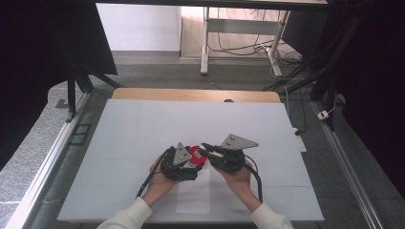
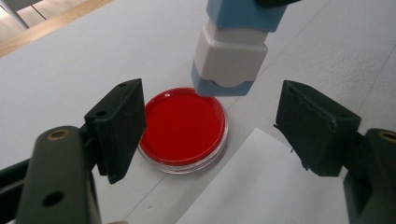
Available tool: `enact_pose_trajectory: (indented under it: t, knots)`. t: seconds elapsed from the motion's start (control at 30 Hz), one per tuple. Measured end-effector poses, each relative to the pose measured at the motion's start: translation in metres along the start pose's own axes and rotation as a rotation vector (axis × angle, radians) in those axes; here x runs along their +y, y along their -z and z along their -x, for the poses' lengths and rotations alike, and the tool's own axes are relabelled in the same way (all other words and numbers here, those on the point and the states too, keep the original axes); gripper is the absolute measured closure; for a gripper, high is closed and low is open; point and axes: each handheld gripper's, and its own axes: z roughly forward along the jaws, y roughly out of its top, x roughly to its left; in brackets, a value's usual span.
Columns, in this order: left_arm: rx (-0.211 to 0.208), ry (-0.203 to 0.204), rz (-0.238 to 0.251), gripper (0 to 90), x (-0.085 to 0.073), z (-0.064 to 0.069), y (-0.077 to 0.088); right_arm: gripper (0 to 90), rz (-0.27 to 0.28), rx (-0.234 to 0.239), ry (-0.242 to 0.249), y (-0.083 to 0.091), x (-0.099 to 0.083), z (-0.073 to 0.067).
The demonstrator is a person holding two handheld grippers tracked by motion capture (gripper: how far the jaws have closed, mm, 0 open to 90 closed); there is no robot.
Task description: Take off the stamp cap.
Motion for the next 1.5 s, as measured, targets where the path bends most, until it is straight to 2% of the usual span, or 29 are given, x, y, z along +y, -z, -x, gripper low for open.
enact_pose_trajectory:
  t: [0.67, 1.07, 1.5]
  knots:
    - [-0.005, -0.021, 0.025, 36.9, 0.0016, 0.0022, -0.0040, 75.0, 0.004, 0.000, -0.009, 0.0001, -0.0012, 0.0008]
    - [-0.005, -0.036, 0.034, 52.2, 0.0015, 0.0028, -0.0031, 75.0, 0.007, -0.001, -0.013, 0.0006, -0.0014, 0.0013]
    - [0.000, -0.041, 0.021, 59.9, 0.0005, 0.0026, -0.0040, 75.0, 0.012, -0.003, -0.016, 0.0006, -0.0016, 0.0005]
